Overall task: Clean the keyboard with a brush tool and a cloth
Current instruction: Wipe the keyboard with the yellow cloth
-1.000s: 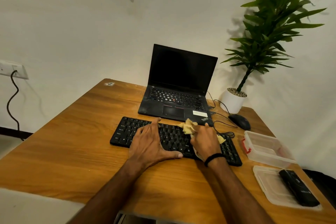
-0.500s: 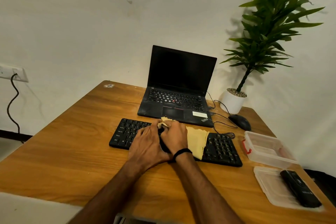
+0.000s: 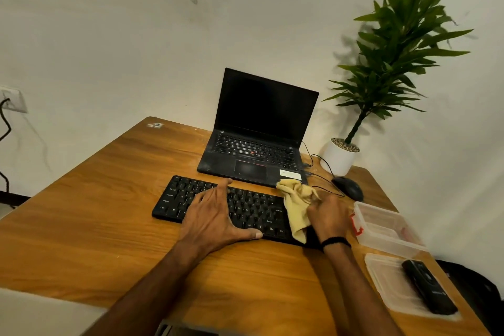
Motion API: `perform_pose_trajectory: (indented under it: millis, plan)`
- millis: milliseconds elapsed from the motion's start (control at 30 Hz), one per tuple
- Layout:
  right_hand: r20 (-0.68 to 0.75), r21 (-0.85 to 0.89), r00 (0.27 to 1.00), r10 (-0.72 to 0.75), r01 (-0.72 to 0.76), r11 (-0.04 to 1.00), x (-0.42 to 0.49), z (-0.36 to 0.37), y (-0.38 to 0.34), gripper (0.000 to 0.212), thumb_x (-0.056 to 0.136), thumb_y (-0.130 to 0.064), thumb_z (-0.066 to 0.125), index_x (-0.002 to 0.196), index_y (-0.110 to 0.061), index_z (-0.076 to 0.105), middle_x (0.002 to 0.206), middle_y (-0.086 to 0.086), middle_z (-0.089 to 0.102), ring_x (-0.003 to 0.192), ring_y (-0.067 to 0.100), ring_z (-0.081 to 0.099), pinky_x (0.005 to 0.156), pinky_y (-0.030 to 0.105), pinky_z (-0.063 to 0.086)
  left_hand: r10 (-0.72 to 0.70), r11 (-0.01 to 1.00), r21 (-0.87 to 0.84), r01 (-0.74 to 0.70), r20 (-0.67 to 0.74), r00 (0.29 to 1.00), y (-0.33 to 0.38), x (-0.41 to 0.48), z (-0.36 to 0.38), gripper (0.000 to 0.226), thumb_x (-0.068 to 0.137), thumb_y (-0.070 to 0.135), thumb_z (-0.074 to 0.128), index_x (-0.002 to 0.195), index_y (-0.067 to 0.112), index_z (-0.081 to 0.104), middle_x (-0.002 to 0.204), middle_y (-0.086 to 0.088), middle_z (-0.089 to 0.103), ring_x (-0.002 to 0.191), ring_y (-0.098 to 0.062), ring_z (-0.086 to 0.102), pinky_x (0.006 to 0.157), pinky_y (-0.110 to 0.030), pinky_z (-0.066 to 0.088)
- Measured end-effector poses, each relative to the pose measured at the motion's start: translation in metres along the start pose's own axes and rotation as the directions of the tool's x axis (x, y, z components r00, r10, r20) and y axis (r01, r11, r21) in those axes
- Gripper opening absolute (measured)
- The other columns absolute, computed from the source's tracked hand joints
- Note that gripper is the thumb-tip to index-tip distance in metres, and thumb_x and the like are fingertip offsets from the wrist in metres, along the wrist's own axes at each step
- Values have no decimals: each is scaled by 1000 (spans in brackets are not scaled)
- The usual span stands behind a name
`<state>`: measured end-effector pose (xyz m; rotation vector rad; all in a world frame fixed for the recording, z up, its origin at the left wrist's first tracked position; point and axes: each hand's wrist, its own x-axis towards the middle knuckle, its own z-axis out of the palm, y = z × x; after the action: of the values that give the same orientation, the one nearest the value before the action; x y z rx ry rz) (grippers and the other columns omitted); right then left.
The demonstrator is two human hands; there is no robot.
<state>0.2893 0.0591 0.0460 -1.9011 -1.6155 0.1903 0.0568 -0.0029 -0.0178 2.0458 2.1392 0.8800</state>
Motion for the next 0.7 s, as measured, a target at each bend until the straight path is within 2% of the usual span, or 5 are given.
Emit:
perform_pose_trajectory:
  millis: [233,333,433,533,700]
  plan:
    - [-443,657,795,415,-28,754,8,-26,-14,28,101,-20,52,111,-3,71,94,7,70,86,23,62,72,25,42,13,1000,15,-13,25,1000,-1,2,2,144,46,111,45,156,22,16,144,0,54,132,-15,52,122,-40,30]
    - [-388,461,919,66,132,878,1,-4,-31,20,98,-10,55,111,-3,69,74,-3,61,60,11,53,53,12,44,11,1000,2,-11,32,999,0,3,1,142,47,109,48,155,23,17,144,1,54,132,-14,52,122,-40,29]
    - [59,96,975,-213,207,974,-6,42,-30,16,96,-15,56,89,-17,71,78,6,67,69,21,59,57,25,47,9,1000,9,-9,27,1000,-1,2,1,140,47,108,49,154,24,16,145,3,52,134,-13,50,121,-39,27]
    - [255,-4,945,-207,215,977,-19,62,-31,17,95,-20,56,99,-15,71,96,8,69,87,22,58,74,30,48,1,1000,31,-1,29,1000,0,3,2,141,48,109,48,154,23,16,146,2,52,134,-13,49,121,-38,26]
    - [174,-130,980,-100,123,984,-12,36,-19,19,94,-18,57,105,-8,68,93,7,61,82,20,50,69,30,42,-4,999,-32,5,19,1000,-2,3,1,140,48,106,55,154,24,18,144,2,53,132,-15,51,120,-40,27]
